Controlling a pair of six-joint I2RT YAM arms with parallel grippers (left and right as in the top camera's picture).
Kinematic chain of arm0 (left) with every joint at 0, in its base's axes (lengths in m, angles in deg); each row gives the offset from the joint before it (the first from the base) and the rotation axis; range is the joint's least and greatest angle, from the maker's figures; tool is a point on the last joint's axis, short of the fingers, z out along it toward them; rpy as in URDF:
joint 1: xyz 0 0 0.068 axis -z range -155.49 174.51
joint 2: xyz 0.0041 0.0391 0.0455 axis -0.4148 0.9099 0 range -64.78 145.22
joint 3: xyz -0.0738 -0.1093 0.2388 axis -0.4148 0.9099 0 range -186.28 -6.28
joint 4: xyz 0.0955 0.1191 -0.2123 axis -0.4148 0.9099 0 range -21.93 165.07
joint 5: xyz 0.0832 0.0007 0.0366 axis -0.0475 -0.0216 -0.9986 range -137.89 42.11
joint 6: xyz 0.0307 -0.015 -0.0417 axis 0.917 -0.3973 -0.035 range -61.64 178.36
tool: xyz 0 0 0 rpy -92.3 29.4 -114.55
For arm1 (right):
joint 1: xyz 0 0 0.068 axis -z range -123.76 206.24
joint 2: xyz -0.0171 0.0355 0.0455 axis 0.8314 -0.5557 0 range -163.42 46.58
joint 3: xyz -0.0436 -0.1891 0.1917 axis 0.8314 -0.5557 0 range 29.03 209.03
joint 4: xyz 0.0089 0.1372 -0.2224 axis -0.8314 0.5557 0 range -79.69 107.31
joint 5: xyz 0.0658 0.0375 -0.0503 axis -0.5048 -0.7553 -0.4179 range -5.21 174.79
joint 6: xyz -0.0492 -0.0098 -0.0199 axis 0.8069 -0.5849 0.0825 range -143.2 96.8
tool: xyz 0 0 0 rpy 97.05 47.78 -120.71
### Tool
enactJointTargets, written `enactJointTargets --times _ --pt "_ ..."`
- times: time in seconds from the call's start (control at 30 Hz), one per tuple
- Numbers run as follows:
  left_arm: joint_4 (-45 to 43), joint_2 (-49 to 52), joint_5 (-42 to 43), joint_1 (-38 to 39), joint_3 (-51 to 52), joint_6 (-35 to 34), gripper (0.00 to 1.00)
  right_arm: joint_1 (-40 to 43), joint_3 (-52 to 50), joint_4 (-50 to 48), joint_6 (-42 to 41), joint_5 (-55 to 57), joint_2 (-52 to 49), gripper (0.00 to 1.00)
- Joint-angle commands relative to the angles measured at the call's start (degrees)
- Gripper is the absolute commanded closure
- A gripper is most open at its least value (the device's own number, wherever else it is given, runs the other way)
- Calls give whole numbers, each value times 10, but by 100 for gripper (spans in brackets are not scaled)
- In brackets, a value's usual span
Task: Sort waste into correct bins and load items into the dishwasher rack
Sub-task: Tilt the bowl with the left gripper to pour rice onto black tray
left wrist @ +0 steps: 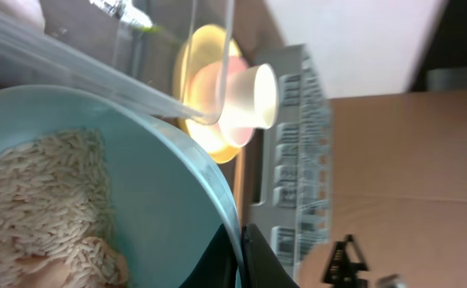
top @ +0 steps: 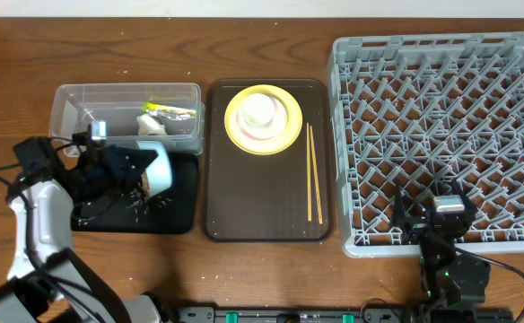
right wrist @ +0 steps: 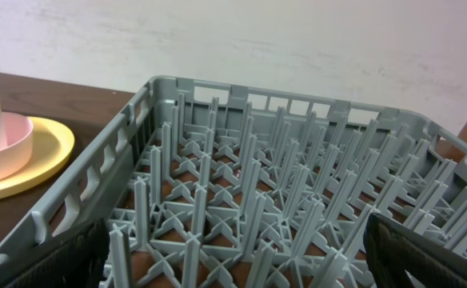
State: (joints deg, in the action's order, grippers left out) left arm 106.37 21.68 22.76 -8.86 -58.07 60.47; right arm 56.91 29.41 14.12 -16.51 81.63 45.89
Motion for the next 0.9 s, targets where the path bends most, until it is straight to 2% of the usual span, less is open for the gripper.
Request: enactJointTargets --times 0.0,0.4,0.57,0.87 --pt "-2 20 133 -35 7 53 94 1 -1 2 2 -1 3 1" --pt "2 32 194 -88 10 58 93 1 -1 2 2 -1 3 1" --pt "14 32 194 -99 10 58 89 1 -1 2 2 -1 3 1" --pt "35 32 194 -121 10 58 89 1 -1 2 2 -1 3 1"
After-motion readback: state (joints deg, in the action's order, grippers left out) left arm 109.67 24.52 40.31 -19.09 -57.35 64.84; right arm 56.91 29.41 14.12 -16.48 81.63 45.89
